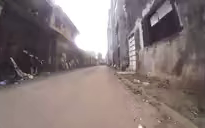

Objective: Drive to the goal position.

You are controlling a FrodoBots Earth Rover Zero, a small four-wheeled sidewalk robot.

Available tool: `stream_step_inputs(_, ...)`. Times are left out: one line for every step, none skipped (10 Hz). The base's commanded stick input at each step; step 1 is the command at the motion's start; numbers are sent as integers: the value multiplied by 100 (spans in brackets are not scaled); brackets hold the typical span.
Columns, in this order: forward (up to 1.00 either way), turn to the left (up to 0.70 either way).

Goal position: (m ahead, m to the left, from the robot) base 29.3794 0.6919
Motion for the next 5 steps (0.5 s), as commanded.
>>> stream_step_inputs(100,0)
stream_step_inputs(100,0)
stream_step_inputs(100,0)
stream_step_inputs(100,-7)
stream_step_inputs(100,-24)
